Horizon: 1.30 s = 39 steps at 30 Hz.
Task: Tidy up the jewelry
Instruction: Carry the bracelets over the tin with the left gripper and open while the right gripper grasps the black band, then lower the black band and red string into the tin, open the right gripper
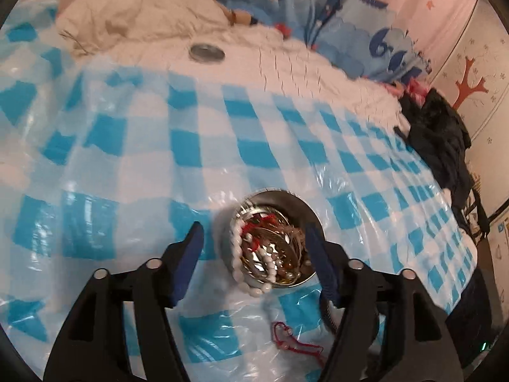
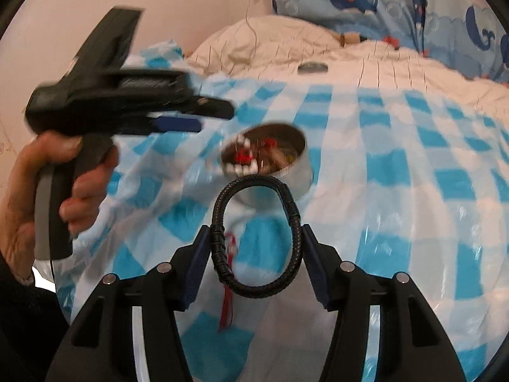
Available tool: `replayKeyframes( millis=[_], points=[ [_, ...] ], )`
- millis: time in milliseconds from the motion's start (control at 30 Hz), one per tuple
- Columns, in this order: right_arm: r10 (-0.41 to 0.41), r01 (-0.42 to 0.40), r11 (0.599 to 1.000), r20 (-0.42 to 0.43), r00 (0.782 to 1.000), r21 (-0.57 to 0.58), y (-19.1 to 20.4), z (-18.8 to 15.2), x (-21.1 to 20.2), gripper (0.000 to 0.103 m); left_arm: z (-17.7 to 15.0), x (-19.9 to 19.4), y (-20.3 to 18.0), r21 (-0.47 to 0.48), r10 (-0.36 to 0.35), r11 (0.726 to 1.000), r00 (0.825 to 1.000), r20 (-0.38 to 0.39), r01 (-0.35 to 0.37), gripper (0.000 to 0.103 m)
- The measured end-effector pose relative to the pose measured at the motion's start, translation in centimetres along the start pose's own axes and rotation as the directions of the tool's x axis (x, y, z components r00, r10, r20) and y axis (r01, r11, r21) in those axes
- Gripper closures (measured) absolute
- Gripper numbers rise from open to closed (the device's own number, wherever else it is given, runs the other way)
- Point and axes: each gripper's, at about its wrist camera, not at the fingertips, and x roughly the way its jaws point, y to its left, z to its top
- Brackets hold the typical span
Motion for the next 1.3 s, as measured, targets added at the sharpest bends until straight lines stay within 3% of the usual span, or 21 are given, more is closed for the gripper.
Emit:
replayKeyframes(
  millis=[133, 200, 300, 367, 433, 533, 600, 633, 667, 700, 800, 900, 1000, 1100, 1167, 1233, 1300],
  points=[
    [-0.012, 0.012, 0.999, 0.022, 1.000, -0.037, 0.7, 3.2, 1.5, 0.046, -0.5, -1.6, 1.8, -0.045, 0.031, 0.999, 0.999, 0.027, -0.030, 0.036],
    [-0.026, 0.027, 0.997, 0.015, 1.000, -0.079, 1.4, 5.1, 3.3, 0.037, -1.0, -2.0, 2.5, -0.064, 0.039, 0.997, 0.999, 0.023, -0.037, 0.035],
    [-0.084, 0.080, 0.991, -0.035, 0.996, -0.105, 1.5, 5.9, 5.3, 0.034, -1.5, -2.3, 2.7, -0.045, 0.069, 0.997, 0.998, 0.011, -0.069, 0.035],
    [-0.084, 0.080, 0.992, -0.032, 0.996, -0.095, 1.2, 4.5, 3.8, 0.024, -1.7, -2.4, 2.6, -0.025, 0.087, 0.996, 0.996, 0.007, -0.087, 0.034],
    [-0.043, 0.037, 0.994, -0.063, 0.997, -0.101, 1.4, 2.4, 2.8, 0.022, -1.9, -2.6, 2.4, -0.007, 0.094, 0.996, 0.996, 0.007, -0.093, 0.031],
    [0.001, -0.024, 0.991, -0.176, 0.984, -0.129, 2.0, -1.2, 4.1, 0.023, -2.0, -2.6, 2.3, -0.006, 0.094, 0.996, 0.996, 0.007, -0.094, 0.030],
    [-0.037, -0.010, 0.977, -0.214, 0.976, -0.212, 3.2, -2.1, 5.3, 0.050, -2.2, -2.8, 2.3, -0.005, 0.093, 0.996, 0.996, 0.006, -0.093, 0.030],
    [-0.068, 0.014, 0.968, -0.210, 0.975, -0.250, 3.7, -2.4, 5.4, 0.058, -2.3, -2.8, 2.3, -0.003, 0.096, 0.995, 0.995, 0.007, -0.096, 0.029],
    [-0.090, 0.030, 0.961, -0.209, 0.974, -0.277, 3.9, -2.6, 5.3, 0.083, -2.4, -2.8, 2.3, 0.001, 0.099, 0.995, 0.995, 0.006, -0.099, 0.029],
    [-0.080, 0.015, 0.963, -0.228, 0.970, -0.271, 3.8, -2.6, 5.2, 0.097, -2.4, -2.8, 2.2, 0.010, 0.102, 0.995, 0.995, 0.001, -0.102, 0.029],
    [-0.064, 0.010, 0.972, -0.227, 0.972, -0.233, 3.2, -3.1, 4.3, 0.097, -2.6, -2.7, 2.0, 0.020, 0.106, 0.994, 0.994, -0.002, -0.106, 0.029],
    [0.003, -0.030, 0.989, -0.181, 0.984, -0.143, 2.4, -2.4, 2.6, 0.097, -2.6, -2.9, 1.8, 0.020, 0.102, 0.995, 0.995, 0.003, -0.102, 0.029],
    [0.046, -0.050, 0.996, -0.051, 0.998, -0.080, 1.6, 0.9, 0.0, 0.097, -2.6, -2.9, 1.9, 0.025, 0.118, 0.993, 0.993, 0.004, -0.118, 0.029],
    [0.045, -0.042, 0.997, 0.053, 0.998, -0.060, 1.3, 4.9, -1.1, 0.097, -2.8, -2.5, 1.8, 0.034, 0.136, 0.990, 0.991, -0.010, -0.136, 0.026],
    [0.025, -0.020, 0.998, 0.087, 0.996, -0.057, 1.0, 7.7, -0.2, 0.097, -2.9, -2.1, 1.5, 0.048, 0.165, 0.985, 0.986, -0.016, -0.164, 0.020],
    [0.010, -0.007, 0.998, 0.044, 0.999, -0.055, 0.4, 9.0, 1.7, 0.095, -2.9, -2.0, 1.1, 0.071, 0.209, 0.975, 0.978, -0.002, -0.209, 0.013],
    [-0.025, 0.025, 1.000, -0.029, 0.999, -0.004, -1.0, 8.9, 3.7, 0.060, -3.1, -1.9, 0.5, 0.098, 0.244, 0.965, 0.970, 0.008, -0.243, 0.012]
  ],
)
